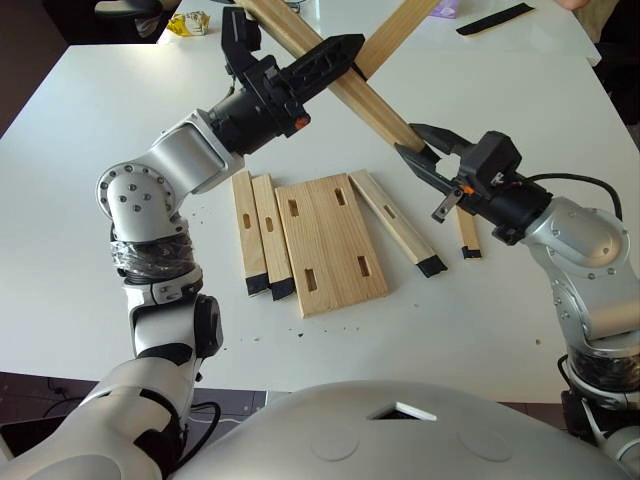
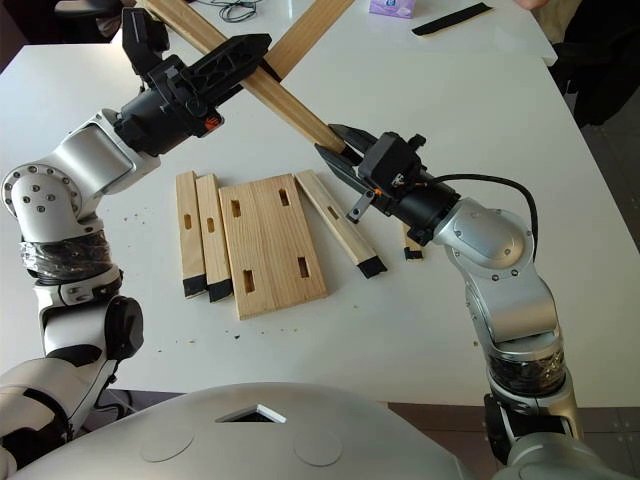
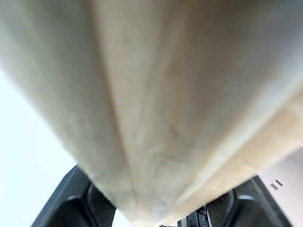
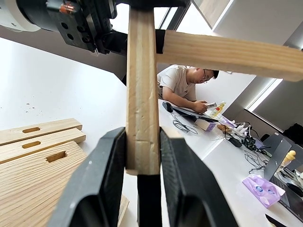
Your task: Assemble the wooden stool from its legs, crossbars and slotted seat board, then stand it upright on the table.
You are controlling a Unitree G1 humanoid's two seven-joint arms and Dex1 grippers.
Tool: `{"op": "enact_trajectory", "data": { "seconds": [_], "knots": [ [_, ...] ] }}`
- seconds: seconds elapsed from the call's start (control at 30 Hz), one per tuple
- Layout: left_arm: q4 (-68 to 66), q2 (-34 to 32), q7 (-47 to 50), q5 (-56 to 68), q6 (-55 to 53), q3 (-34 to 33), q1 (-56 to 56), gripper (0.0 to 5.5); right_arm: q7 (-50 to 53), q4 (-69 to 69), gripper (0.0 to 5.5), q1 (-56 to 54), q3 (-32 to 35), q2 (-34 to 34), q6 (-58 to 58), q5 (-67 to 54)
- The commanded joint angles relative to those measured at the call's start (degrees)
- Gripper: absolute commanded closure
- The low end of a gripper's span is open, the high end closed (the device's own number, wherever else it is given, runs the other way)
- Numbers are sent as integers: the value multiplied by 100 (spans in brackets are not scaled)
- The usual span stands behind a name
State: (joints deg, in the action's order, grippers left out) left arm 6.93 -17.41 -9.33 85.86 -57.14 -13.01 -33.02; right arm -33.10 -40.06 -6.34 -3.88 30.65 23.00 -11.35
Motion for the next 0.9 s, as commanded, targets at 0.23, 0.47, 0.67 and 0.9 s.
{"op": "enact_trajectory", "data": {
  "seconds": [0.23, 0.47, 0.67, 0.9],
  "knots": [
    [-49, -27, -17, -6, -11, 56, -82, 331, -208, 193, 449, 283, -308, 497, -291, 533],
    [-60, -22, 30, 2, -8, 12, -100, 345, -263, 464, 350, 545, -330, 665, -709, 729],
    [-28, -35, 38, -59, 22, 15, -94, 345, -359, 564, 319, 616, -338, 736, -835, 879],
    [145, -1165, -1006, -1537, 297, 224, -438, 345, -386, 1200, 319, 1042, 254, 1047, -1269, 1015]
  ]
}}
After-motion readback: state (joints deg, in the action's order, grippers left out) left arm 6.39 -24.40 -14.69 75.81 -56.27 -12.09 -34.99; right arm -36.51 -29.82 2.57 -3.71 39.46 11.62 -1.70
